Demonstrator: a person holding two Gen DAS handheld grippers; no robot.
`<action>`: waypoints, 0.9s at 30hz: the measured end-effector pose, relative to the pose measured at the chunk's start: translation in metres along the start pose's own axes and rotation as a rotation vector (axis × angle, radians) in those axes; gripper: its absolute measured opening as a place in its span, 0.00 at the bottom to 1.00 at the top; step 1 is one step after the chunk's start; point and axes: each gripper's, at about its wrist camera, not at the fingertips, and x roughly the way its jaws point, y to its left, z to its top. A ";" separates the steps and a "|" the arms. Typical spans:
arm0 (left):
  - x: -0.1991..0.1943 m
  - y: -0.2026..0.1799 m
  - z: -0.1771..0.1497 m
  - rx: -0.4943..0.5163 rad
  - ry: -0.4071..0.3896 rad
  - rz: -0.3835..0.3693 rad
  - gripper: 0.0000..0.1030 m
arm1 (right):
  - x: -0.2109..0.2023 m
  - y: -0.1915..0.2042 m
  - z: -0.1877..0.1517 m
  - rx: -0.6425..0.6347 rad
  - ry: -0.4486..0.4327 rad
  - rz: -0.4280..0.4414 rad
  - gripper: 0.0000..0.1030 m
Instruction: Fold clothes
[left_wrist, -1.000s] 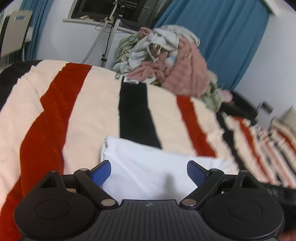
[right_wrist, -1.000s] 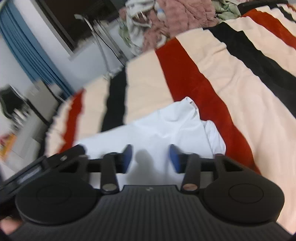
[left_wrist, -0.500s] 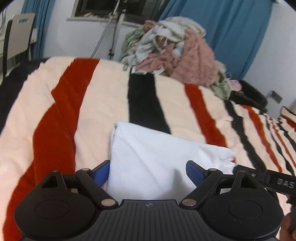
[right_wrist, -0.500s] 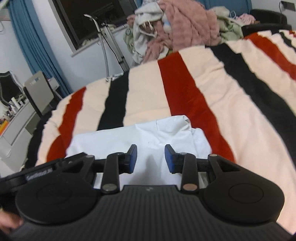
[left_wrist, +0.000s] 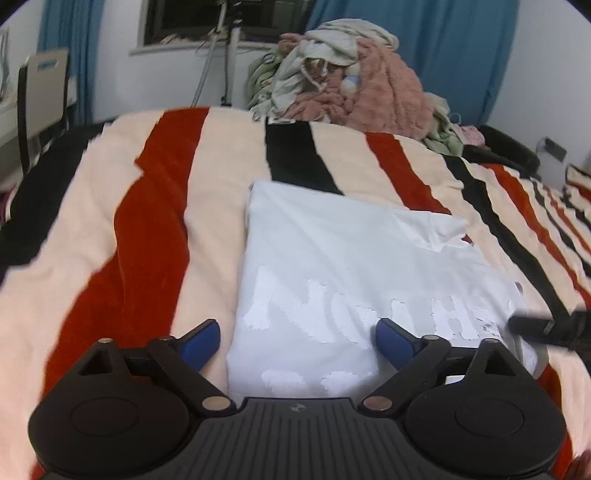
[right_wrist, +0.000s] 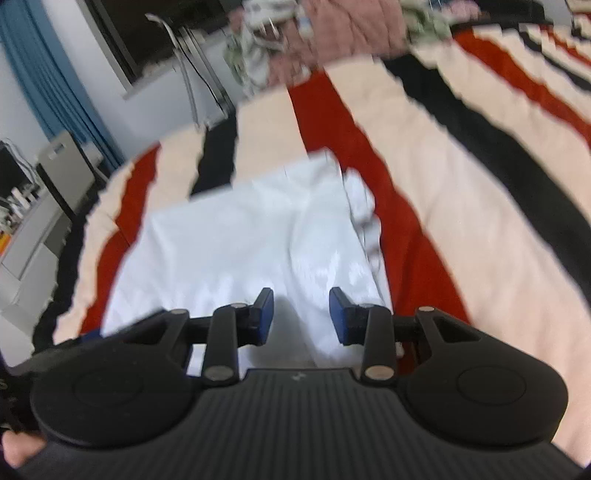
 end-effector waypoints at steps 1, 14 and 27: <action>0.000 0.003 0.000 -0.018 0.005 -0.010 0.92 | 0.007 -0.001 -0.003 0.008 0.024 -0.009 0.35; -0.049 0.033 0.003 -0.220 -0.028 -0.050 0.90 | -0.035 -0.021 -0.007 0.217 -0.089 0.112 0.37; -0.019 0.077 -0.036 -0.632 0.140 -0.339 0.86 | -0.037 -0.053 -0.034 0.586 -0.006 0.272 0.77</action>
